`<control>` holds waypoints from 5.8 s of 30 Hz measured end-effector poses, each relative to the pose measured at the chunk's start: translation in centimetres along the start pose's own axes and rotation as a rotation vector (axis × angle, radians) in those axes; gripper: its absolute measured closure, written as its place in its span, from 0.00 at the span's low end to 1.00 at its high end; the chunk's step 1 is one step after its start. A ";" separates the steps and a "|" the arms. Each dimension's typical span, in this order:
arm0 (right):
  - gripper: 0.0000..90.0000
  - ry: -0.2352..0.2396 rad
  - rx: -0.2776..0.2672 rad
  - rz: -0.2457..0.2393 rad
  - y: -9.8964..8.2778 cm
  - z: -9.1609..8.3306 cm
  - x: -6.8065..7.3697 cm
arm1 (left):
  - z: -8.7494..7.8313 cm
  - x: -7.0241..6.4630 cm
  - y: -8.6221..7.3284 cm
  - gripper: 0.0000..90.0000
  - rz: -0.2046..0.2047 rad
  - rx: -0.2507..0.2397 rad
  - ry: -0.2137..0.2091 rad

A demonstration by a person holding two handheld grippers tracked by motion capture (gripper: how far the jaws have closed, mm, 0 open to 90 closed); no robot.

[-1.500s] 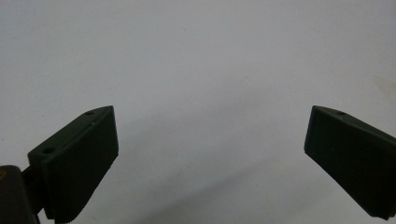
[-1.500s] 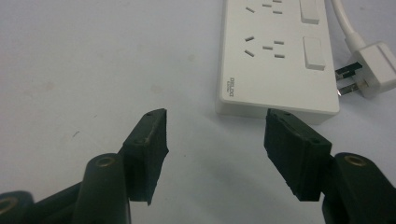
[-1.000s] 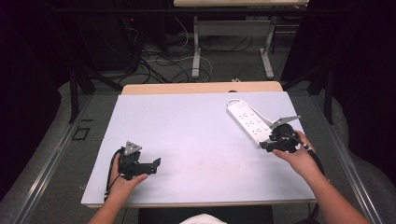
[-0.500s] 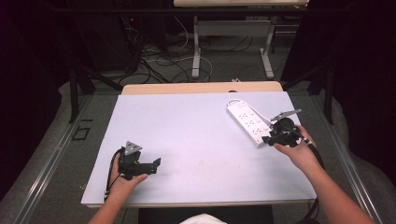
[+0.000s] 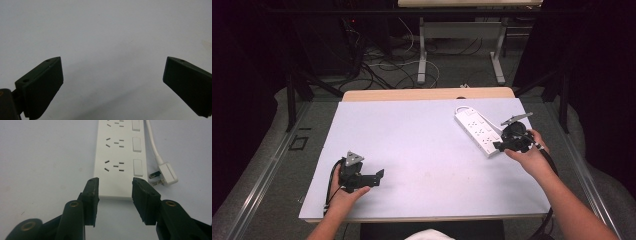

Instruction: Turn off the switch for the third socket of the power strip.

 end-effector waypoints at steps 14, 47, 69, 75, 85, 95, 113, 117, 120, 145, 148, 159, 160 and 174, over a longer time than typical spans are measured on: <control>0.60 -0.040 0.032 0.103 0.5 0.5 -1.1 | 0.0 0.0 0.0 0.03 0.000 0.001 0.000; 0.67 -0.109 0.042 0.233 1.4 2.3 -4.2 | -0.1 0.2 0.0 0.03 0.012 0.015 -0.004; 0.73 -0.113 0.047 0.294 1.7 3.7 -5.1 | 0.0 0.2 0.0 0.03 0.014 0.021 -0.004; 0.74 -0.103 0.054 0.311 1.6 4.1 -5.4 | 0.0 0.1 0.0 0.03 0.005 0.020 -0.006; 0.76 -0.110 0.051 0.323 1.6 4.6 -5.9 | 0.0 0.2 0.0 0.03 0.005 0.021 -0.006; 0.79 -0.088 0.068 0.348 1.6 5.3 -5.8 | 0.0 0.2 0.0 0.03 0.006 0.021 -0.005; 0.90 -0.053 0.090 0.344 1.7 6.2 -5.0 | 0.0 0.2 0.0 0.03 0.006 0.021 -0.004; 0.90 -0.046 0.099 0.340 1.6 6.4 -4.9 | 0.0 0.2 0.0 0.03 0.007 0.021 -0.004; 0.90 -0.043 0.098 0.347 1.7 6.4 -4.8 | 0.0 0.2 0.0 0.03 0.007 0.021 -0.004; 0.95 -0.023 0.095 0.363 1.5 6.4 -4.8 | 0.0 0.2 0.0 0.03 0.010 0.022 -0.005; 0.95 -0.007 0.091 0.375 1.5 6.4 -4.8 | 0.0 0.1 0.0 0.03 0.008 0.022 -0.005; 1.00 -0.003 0.099 0.365 1.1 6.5 -4.9 | 0.0 0.1 0.0 0.03 0.008 0.011 0.000; 1.00 -0.003 0.096 0.371 1.1 6.5 -4.8 | 0.0 0.1 0.0 0.03 0.008 0.011 -0.001; 0.98 -0.007 0.088 0.373 1.0 6.4 -4.8 | 0.1 0.1 0.0 0.03 0.012 0.010 -0.002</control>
Point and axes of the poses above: each handheld gripper's, and its own axes: z roughly forward along the jaws, y roughly out of its top, x roughly to its left, the point moved 2 cm from there along z, roughly forward along the jaws
